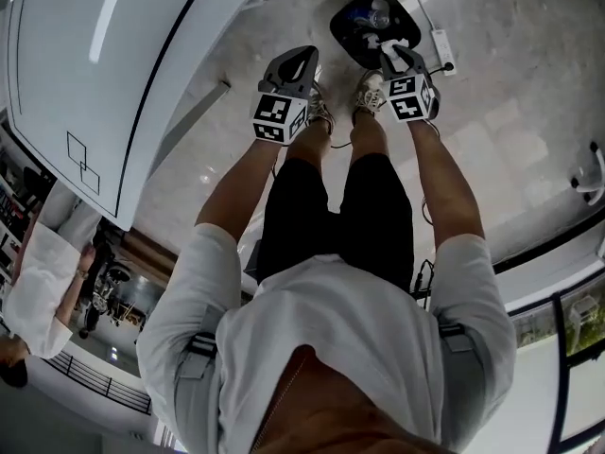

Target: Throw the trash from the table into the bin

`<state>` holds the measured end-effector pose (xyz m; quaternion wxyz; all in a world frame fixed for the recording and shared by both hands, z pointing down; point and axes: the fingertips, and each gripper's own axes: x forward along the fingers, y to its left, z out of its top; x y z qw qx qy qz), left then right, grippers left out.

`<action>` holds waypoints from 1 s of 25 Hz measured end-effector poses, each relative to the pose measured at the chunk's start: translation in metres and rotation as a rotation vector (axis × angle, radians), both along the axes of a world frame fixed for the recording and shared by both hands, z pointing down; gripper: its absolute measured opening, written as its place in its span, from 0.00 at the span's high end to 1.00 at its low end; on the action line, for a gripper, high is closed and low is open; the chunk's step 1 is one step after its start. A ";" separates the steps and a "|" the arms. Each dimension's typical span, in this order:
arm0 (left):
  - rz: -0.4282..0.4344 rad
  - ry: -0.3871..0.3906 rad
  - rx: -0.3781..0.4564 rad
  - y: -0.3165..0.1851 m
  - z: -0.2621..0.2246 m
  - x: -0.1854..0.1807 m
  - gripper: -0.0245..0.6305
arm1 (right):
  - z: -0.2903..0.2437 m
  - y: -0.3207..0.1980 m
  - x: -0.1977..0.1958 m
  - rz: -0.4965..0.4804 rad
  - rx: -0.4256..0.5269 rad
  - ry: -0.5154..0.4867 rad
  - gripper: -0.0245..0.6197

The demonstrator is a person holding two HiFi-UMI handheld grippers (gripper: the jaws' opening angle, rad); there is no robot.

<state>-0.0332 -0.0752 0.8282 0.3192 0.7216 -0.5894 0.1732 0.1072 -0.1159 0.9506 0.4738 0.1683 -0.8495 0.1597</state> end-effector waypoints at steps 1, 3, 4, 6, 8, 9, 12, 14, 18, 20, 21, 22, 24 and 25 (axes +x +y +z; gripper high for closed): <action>0.004 0.001 -0.006 0.001 0.016 0.000 0.95 | 0.018 0.001 0.002 0.001 -0.007 0.006 0.79; 0.009 0.004 -0.017 0.002 0.044 0.001 0.95 | 0.049 0.004 0.004 0.000 -0.022 0.017 0.79; 0.010 0.006 -0.023 0.003 0.056 0.001 0.95 | 0.063 0.007 0.006 -0.004 -0.032 0.024 0.79; 0.011 0.011 -0.033 0.003 0.074 0.002 0.95 | 0.086 0.010 0.008 -0.008 -0.051 0.043 0.77; 0.013 0.014 -0.035 0.002 0.085 0.003 0.95 | 0.101 0.009 0.011 -0.001 -0.060 0.059 0.72; 0.014 0.016 -0.035 0.002 0.088 0.003 0.95 | 0.104 0.009 0.012 0.005 -0.061 0.063 0.71; 0.019 0.020 -0.036 0.002 0.090 0.002 0.95 | 0.105 0.007 0.014 0.019 -0.056 0.064 0.70; 0.022 0.020 -0.033 0.001 0.088 0.001 0.95 | 0.102 0.006 0.015 0.024 -0.052 0.063 0.70; 0.028 0.016 -0.016 -0.005 0.073 0.001 0.95 | 0.083 -0.003 0.013 0.039 -0.031 0.046 0.70; 0.032 0.016 -0.005 -0.008 0.061 0.002 0.95 | 0.065 -0.008 0.014 0.055 -0.010 0.036 0.70; 0.035 0.017 0.003 -0.011 0.054 0.003 0.95 | 0.054 -0.012 0.014 0.065 0.002 0.028 0.70; 0.037 0.018 0.014 -0.014 0.046 0.004 0.95 | 0.042 -0.017 0.013 0.077 0.014 0.016 0.70; 0.039 0.019 0.035 -0.020 0.028 0.004 0.95 | 0.014 -0.024 0.012 0.097 0.034 -0.014 0.70; 0.039 0.019 0.042 -0.021 0.017 0.005 0.95 | -0.001 -0.027 0.011 0.106 0.043 -0.030 0.70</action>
